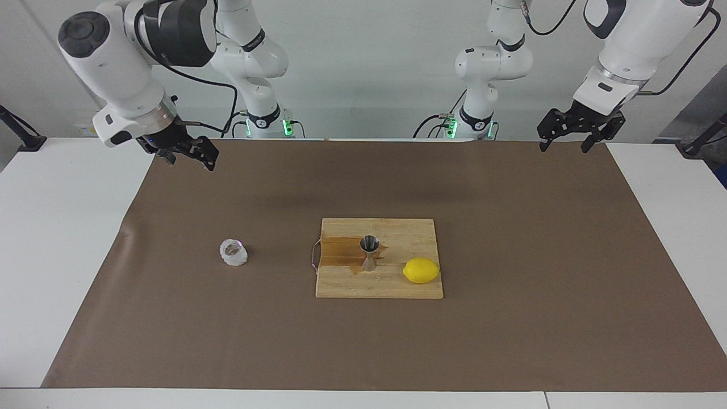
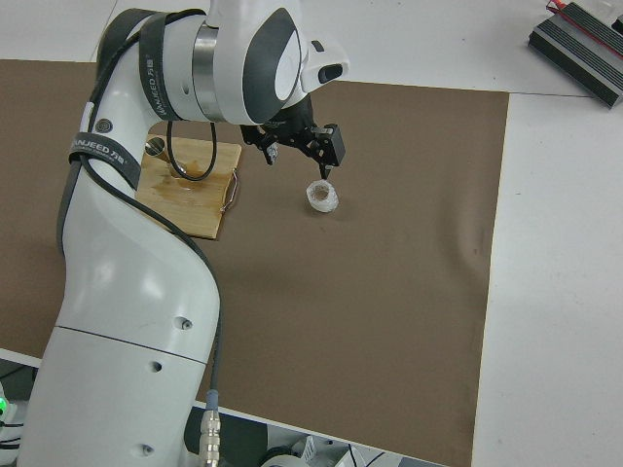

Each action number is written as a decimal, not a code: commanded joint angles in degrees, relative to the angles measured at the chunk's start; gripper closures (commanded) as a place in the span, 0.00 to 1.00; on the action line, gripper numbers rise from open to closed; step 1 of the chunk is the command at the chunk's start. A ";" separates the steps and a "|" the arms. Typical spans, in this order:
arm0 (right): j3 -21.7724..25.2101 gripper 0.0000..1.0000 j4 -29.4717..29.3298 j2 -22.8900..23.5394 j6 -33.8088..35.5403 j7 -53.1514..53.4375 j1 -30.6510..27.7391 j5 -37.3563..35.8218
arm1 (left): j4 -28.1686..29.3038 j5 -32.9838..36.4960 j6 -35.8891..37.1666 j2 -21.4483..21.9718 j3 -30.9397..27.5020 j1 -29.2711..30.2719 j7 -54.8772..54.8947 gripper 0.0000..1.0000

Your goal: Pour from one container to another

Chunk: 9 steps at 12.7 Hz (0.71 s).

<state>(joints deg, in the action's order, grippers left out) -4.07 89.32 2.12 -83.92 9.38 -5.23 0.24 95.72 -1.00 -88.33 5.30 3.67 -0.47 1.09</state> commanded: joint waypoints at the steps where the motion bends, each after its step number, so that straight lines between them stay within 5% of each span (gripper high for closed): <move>1: -0.33 0.00 -0.12 -1.42 -2.10 0.20 -0.40 1.78 | 0.87 0.65 0.53 1.21 -0.07 0.03 0.40 0.00; 9: 0.20 0.00 1.82 -2.38 -6.96 -6.22 -0.49 0.64 | 0.87 0.65 0.44 1.21 -0.07 0.03 0.40 0.00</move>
<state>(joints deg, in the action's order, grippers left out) -3.84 89.84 0.75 -89.90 4.51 -5.63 0.67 95.72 -1.00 -88.32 5.30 3.67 -0.47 1.09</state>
